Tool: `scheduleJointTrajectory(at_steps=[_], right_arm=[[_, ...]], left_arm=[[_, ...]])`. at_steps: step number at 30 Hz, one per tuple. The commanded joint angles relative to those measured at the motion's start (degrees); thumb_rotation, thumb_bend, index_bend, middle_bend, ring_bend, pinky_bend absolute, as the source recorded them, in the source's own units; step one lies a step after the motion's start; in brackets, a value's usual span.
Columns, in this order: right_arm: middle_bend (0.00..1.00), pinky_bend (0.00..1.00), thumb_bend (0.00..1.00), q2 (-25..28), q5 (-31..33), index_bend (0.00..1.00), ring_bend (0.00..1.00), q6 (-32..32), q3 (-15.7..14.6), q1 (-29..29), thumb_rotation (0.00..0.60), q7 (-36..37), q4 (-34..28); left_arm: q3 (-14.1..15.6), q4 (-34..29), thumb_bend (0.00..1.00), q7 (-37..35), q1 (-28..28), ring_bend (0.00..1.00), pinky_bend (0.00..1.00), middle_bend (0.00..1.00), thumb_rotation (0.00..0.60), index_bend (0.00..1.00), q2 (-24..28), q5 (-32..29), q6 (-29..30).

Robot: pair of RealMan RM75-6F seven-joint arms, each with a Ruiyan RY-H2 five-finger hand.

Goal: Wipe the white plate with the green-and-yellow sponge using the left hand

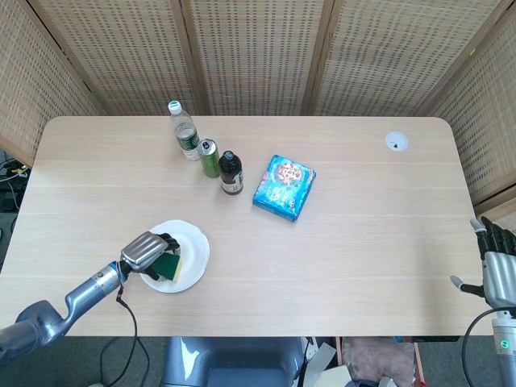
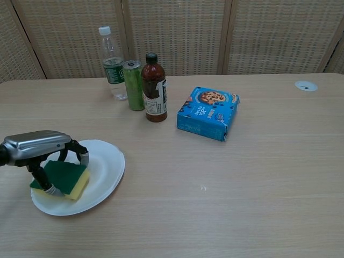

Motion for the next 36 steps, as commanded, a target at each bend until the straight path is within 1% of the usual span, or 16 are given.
scheduleJointTrajectory(at_steps=[1,6,13,17,21,24,27,32,36], right_arm=[[0.0,0.0,0.0,-0.1,0.1,0.0,0.0,-0.1,0.0,0.1,0.6,-0.1,0.0],[0.0,0.0,0.0,-0.1,0.2,0.0,0.0,-0.3,0.0,0.2,0.6,-0.2,0.0],[0.0,0.0,0.0,0.0,0.4,0.0,0.0,-0.3,0.1,0.1,0.6,0.1,0.1],[0.0,0.0,0.0,0.1,0.5,0.0,0.0,-0.3,0.2,0.1,0.6,0.5,0.2],[0.0,0.0,0.0,0.1,0.4,0.0,0.0,-0.2,0.1,0.1,0.6,0.4,0.1],[0.0,0.0,0.0,0.0,0.3,0.0,0.0,-0.2,0.1,0.1,0.6,0.1,0.0],[0.0,0.0,0.0,-0.1,0.3,0.0,0.0,-0.3,0.0,0.2,0.6,-0.1,0.0],[0.0,0.0,0.0,-0.1,0.4,0.0,0.0,-0.4,0.1,0.3,0.6,-0.2,-0.1],[0.0,0.0,0.0,-0.1,0.6,0.0,0.0,-0.5,0.2,0.3,0.6,0.1,0.1]], left_arm=[[0.7,0.8,0.05,2.1,-0.5,0.31,0.51,0.43,0.6,0.52,0.3,0.6,-0.9],[0.5,0.5,0.05,4.6,-1.4,0.31,0.5,0.43,0.6,0.53,0.2,1.0,-1.3],[-0.1,-2.0,0.05,7.3,-2.2,0.31,0.5,0.43,0.6,0.53,0.4,0.7,-2.1],[-0.4,-3.8,0.07,8.1,-2.6,0.31,0.5,0.43,0.6,0.54,2.6,1.1,-0.4],[0.0,-6.8,0.09,8.9,-3.2,0.31,0.5,0.43,0.6,0.54,5.8,1.4,-0.5],[0.7,-9.4,0.1,10.3,-3.6,0.31,0.5,0.43,0.6,0.54,7.9,1.6,-1.7],[1.4,-10.9,0.1,11.7,-3.7,0.31,0.5,0.43,0.6,0.54,8.6,1.5,-3.2],[2.0,-11.9,0.1,13.9,-3.6,0.31,0.5,0.43,0.6,0.55,8.1,1.1,-5.6],[1.4,-11.4,0.1,16.6,-3.6,0.31,0.5,0.43,0.6,0.55,6.9,0.1,-7.3]])
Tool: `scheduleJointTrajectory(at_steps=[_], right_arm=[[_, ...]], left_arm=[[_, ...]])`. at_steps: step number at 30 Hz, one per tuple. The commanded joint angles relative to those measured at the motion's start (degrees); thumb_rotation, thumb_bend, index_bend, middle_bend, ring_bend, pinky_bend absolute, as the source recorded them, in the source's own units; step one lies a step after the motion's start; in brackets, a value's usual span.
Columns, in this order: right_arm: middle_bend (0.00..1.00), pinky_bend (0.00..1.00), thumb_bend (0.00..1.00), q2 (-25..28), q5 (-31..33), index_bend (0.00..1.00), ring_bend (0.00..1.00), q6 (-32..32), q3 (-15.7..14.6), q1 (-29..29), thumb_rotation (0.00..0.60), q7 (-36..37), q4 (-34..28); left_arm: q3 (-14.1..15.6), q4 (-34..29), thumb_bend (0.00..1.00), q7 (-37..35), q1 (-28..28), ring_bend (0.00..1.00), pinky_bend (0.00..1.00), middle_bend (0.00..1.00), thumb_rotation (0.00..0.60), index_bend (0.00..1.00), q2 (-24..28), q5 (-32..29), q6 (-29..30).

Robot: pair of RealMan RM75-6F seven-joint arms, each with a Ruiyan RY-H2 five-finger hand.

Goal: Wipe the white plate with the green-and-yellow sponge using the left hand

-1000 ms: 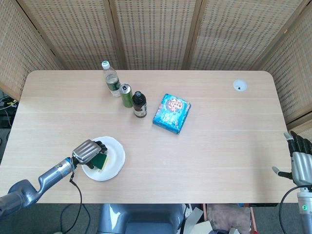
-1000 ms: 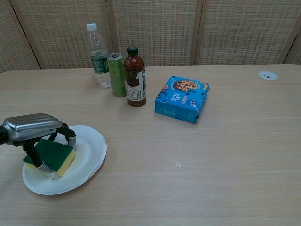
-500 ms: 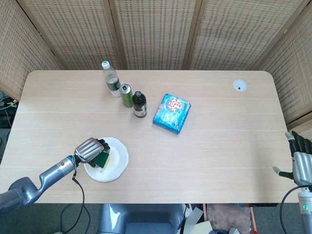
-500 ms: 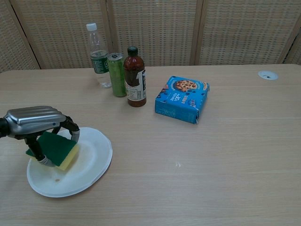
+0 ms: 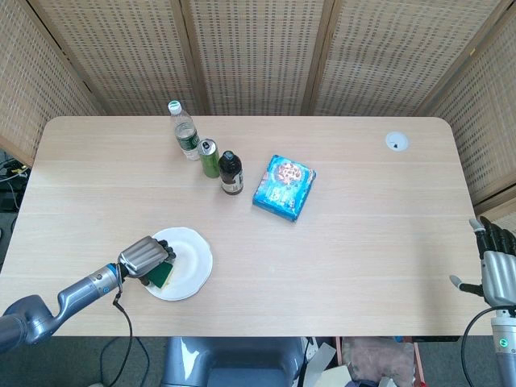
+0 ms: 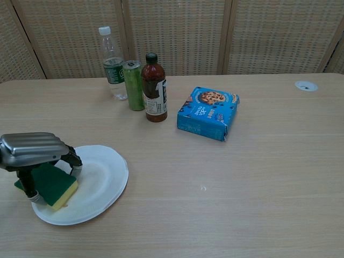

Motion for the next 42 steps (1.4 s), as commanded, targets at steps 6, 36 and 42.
scheduleJointTrajectory(at_steps=[6,36,42], right_arm=[[0.0,0.0,0.0,0.2,0.2,0.0,0.0,-0.1,0.1,0.0,0.6,0.5,0.2],[0.0,0.0,0.0,0.4,0.1,0.0,0.0,0.2,0.2,-0.2,0.6,0.9,0.0],[0.0,0.0,0.0,0.4,0.3,0.0,0.0,0.0,0.2,-0.1,0.6,1.0,0.1]], left_arm=[[-1.3,0.3,0.11,3.8,-0.2,0.31,0.5,0.43,0.6,0.55,-1.9,-2.7,-3.8],[-3.6,-6.4,0.12,11.6,-1.4,0.31,0.5,0.43,0.6,0.55,0.3,-6.8,-8.0],[-3.8,-4.7,0.12,13.9,-1.3,0.31,0.5,0.43,0.6,0.55,-1.3,-7.8,-9.7]])
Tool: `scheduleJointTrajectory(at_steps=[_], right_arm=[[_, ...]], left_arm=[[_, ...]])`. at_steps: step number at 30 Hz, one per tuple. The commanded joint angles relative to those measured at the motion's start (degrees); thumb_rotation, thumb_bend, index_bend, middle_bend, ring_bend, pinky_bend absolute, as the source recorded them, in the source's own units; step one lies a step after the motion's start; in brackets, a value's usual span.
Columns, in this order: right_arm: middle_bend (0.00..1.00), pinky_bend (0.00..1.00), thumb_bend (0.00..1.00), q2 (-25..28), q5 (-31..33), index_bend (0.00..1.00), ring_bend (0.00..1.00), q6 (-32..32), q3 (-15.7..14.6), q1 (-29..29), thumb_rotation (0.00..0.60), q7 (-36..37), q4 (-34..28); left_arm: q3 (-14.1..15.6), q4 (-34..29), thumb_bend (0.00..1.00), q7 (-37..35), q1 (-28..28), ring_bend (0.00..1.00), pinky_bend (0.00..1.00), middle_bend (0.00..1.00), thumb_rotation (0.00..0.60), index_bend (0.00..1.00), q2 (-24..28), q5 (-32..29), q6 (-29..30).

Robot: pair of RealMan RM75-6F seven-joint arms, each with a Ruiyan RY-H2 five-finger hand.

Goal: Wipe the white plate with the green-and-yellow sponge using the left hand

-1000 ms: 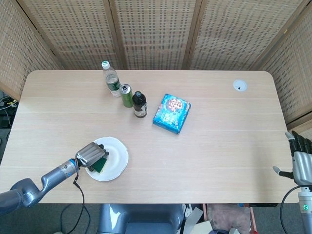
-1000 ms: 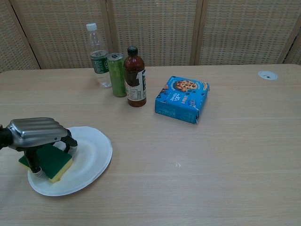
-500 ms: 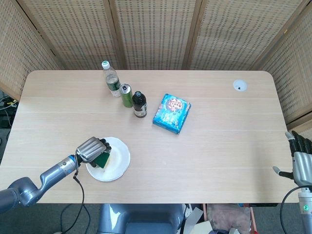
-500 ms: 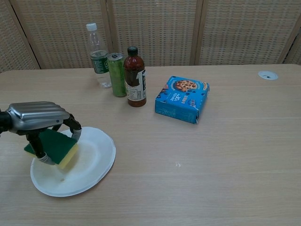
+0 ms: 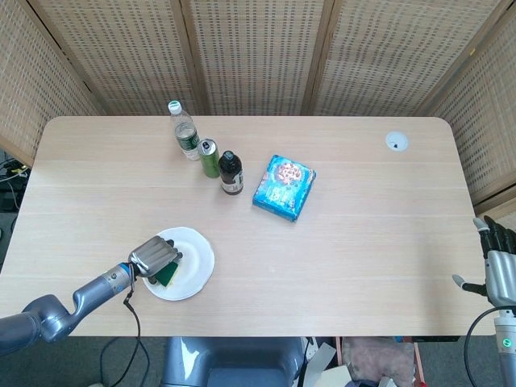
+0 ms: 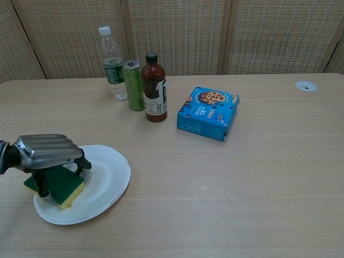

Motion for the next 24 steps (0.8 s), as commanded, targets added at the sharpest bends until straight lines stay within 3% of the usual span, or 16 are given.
scheduleJointTrajectory(at_steps=[1,15,24], right_arm=[[0.0,0.0,0.0,0.0,0.0,0.0,0.0,0.0,0.0,0.0,0.6,0.0,0.0],[0.0,0.0,0.0,0.2,-0.2,0.0,0.0,0.4,0.0,-0.2,0.6,0.3,-0.3],[0.0,0.0,0.0,0.2,-0.2,0.0,0.0,0.3,0.0,-0.2,0.6,0.4,-0.4]], left_arm=[[-0.2,0.6,0.12,0.9,0.0,0.31,0.5,0.43,0.6,0.55,-0.7,-0.5,-0.6],[-2.9,-2.9,0.12,-1.6,0.0,0.31,0.5,0.43,0.6,0.55,1.6,-0.4,4.2],[-3.1,-5.8,0.12,0.4,-1.1,0.31,0.5,0.43,0.6,0.55,2.6,0.0,3.5]])
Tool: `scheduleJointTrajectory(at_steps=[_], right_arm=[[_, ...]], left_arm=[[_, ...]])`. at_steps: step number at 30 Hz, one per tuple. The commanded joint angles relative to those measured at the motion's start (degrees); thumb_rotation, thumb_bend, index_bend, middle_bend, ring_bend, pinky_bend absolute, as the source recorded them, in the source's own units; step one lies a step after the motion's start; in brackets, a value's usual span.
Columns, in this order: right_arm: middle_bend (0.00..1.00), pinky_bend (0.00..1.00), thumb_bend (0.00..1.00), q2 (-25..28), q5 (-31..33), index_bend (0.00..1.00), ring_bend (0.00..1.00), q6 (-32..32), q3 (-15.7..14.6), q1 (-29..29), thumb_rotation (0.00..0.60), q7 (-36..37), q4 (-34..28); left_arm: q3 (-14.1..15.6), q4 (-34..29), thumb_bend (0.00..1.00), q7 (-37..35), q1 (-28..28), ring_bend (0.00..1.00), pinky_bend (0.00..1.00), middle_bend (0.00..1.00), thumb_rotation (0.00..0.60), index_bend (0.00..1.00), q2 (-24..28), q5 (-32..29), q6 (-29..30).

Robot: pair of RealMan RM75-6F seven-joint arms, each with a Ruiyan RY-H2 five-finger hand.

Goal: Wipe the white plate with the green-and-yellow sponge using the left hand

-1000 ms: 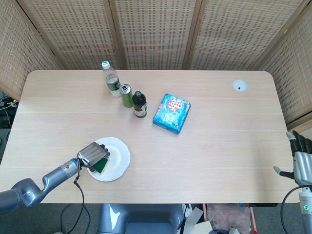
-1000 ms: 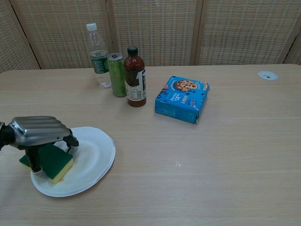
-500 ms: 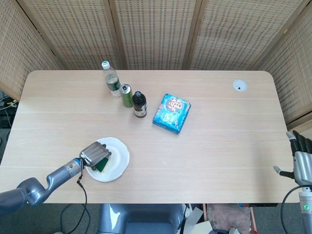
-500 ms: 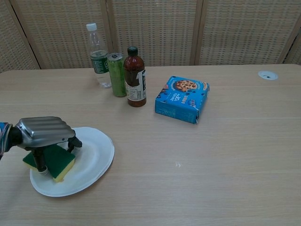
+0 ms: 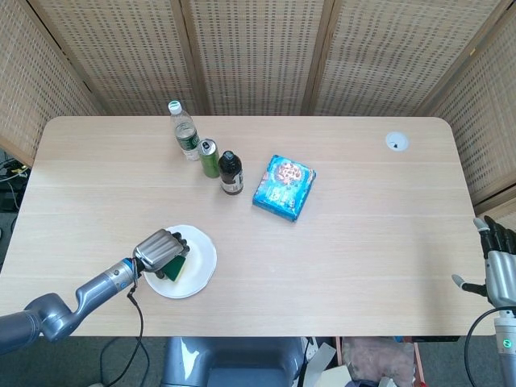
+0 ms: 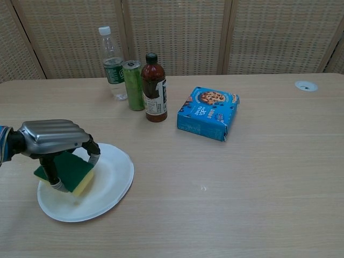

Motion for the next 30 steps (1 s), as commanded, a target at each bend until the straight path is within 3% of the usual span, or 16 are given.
scheduleJointTrajectory(at_steps=[1,11,21,24,28,30], right_arm=[[0.0,0.0,0.0,0.0,0.1,0.0,0.0,-0.1,0.0,0.0,0.6,0.1,0.0],[0.0,0.0,0.0,0.0,0.3,0.0,0.0,-0.3,0.1,0.1,0.6,0.3,0.2],[0.0,0.0,0.0,0.1,0.2,0.0,0.0,-0.3,0.1,0.0,0.6,0.4,0.2],[0.0,0.0,0.0,0.1,0.2,0.0,0.0,-0.2,0.1,0.0,0.6,0.4,0.1],[0.0,0.0,0.0,0.1,0.2,0.0,0.0,-0.3,0.1,0.0,0.6,0.3,0.0],[0.0,0.0,0.0,0.1,0.2,0.0,0.0,-0.3,0.0,0.0,0.6,0.2,0.0]], left_arm=[[0.1,-0.2,0.12,1.2,-0.3,0.31,0.5,0.43,0.6,0.55,-0.3,-0.1,-1.0],[0.9,2.6,0.13,8.8,-0.5,0.31,0.5,0.43,0.6,0.55,-2.9,-2.4,-5.9],[-0.2,0.6,0.13,9.8,0.2,0.31,0.49,0.43,0.6,0.56,-1.5,-1.1,-0.7],[-0.5,0.2,0.13,9.9,0.3,0.31,0.36,0.43,0.6,0.56,-0.9,-0.7,0.6],[-0.7,-0.4,0.13,10.5,0.7,0.29,0.07,0.44,0.6,0.59,-0.6,-0.5,1.8],[-0.6,-0.3,0.13,11.1,0.9,0.27,0.02,0.44,0.6,0.61,-0.9,-0.4,1.9]])
